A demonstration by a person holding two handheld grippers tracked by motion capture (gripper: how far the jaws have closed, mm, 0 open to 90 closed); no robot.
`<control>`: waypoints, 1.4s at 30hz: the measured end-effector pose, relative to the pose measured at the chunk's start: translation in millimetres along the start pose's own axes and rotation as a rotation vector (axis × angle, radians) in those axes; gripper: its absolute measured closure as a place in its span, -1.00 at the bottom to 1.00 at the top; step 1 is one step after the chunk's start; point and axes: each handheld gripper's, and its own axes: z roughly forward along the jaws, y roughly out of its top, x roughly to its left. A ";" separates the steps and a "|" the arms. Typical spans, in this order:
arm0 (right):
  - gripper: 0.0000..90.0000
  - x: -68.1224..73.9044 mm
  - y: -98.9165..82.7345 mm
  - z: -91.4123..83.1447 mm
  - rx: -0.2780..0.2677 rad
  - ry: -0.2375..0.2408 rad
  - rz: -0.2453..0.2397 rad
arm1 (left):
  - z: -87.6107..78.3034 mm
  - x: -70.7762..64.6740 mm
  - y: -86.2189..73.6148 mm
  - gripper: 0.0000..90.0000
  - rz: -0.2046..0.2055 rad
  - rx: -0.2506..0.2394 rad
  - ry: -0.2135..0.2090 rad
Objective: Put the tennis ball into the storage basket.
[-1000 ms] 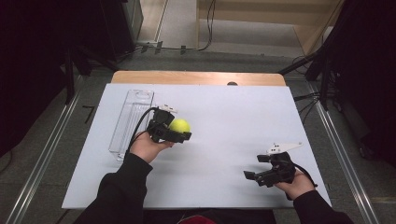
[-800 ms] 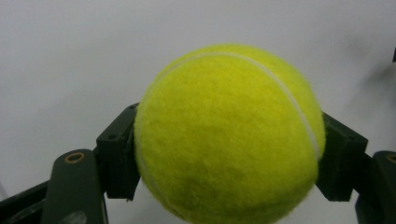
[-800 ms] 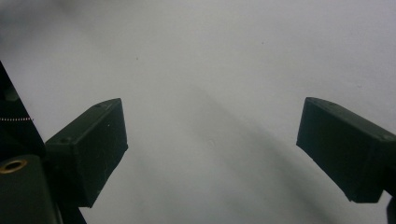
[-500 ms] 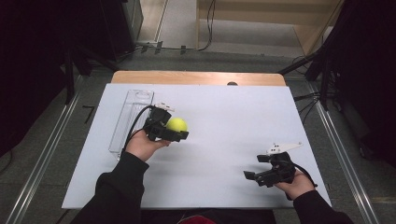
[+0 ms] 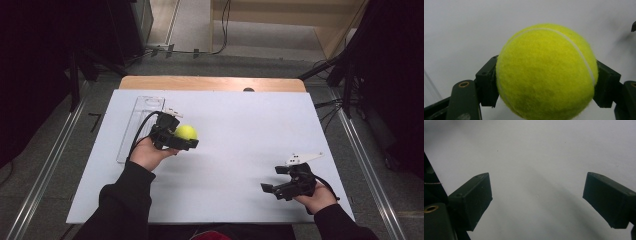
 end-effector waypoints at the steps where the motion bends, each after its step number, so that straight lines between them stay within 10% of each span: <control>1: -0.85 0.1 0.0 0.2 0.001 0.001 0.000 | -0.9 0.3 0.1 -0.43 0.001 0.001 0.001; 42: -0.85 0.5 0.1 0.3 0.000 0.005 -0.001 | -34.4 24.1 0.1 -0.43 -0.072 -0.019 0.025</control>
